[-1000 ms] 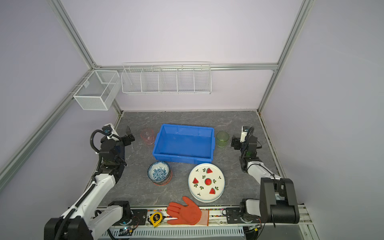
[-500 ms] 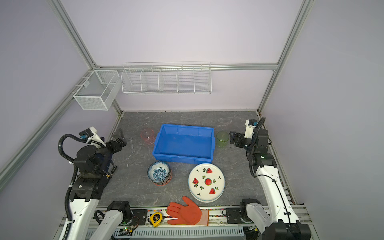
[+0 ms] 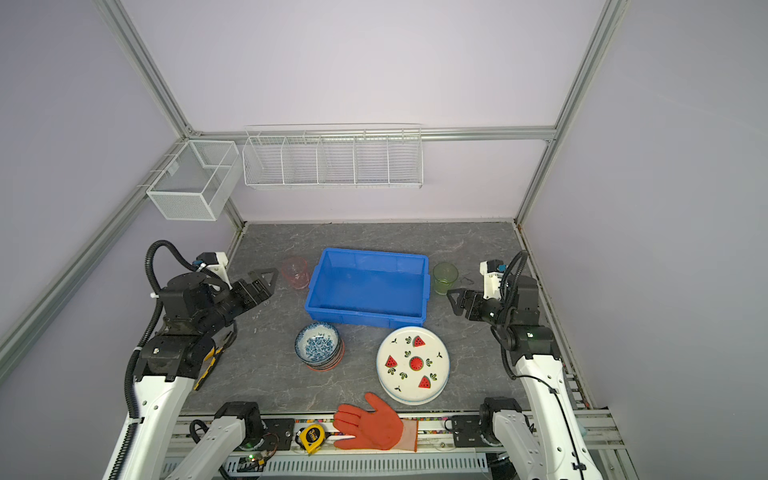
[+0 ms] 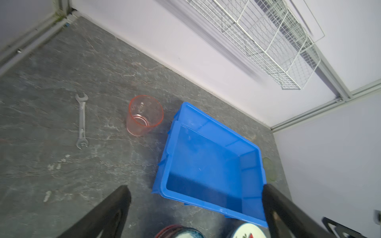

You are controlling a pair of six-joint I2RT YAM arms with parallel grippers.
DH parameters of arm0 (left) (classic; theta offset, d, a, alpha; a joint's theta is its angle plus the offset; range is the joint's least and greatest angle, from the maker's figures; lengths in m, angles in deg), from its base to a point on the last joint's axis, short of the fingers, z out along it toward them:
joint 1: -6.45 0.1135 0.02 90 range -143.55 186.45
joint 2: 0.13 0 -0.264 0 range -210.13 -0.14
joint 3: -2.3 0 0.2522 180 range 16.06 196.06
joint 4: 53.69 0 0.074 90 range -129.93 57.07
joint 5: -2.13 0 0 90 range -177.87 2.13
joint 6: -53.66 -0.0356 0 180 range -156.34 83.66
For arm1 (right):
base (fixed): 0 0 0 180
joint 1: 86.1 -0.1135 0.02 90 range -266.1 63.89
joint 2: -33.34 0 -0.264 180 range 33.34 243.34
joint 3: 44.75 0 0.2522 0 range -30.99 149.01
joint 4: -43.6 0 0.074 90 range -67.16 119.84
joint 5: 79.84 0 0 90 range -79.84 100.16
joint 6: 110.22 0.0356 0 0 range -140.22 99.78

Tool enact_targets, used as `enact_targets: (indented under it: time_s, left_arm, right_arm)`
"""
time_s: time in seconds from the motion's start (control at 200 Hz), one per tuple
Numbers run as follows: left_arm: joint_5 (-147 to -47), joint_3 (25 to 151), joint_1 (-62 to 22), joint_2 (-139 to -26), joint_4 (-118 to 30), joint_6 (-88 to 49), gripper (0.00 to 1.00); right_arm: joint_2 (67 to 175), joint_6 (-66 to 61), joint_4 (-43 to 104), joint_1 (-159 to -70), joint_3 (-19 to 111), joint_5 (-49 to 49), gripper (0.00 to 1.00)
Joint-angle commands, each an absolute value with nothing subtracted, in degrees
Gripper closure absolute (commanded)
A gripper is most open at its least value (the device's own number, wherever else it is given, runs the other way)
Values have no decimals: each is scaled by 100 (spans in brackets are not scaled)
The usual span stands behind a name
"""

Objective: Place the mixed dishes into the plastic bin
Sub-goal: 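Reach the left gripper across toward the watermelon plate while the right gripper approaches its rim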

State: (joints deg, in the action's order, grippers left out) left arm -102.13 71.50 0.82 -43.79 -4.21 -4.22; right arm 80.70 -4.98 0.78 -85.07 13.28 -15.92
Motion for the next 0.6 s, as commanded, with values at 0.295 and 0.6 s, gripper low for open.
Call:
enact_targets:
  time_s: [0.295,0.6]
  left_arm:
    - [-9238,7818,-2111,-4307,184,783,1]
    - [-7659,7985,-4600,-5319,-364,1143,1]
  right_arm:
    - [8250,-714,-462,-8505,1179,-2422,12]
    - [8410,-605,-589,-8509,1189,-2488,10]
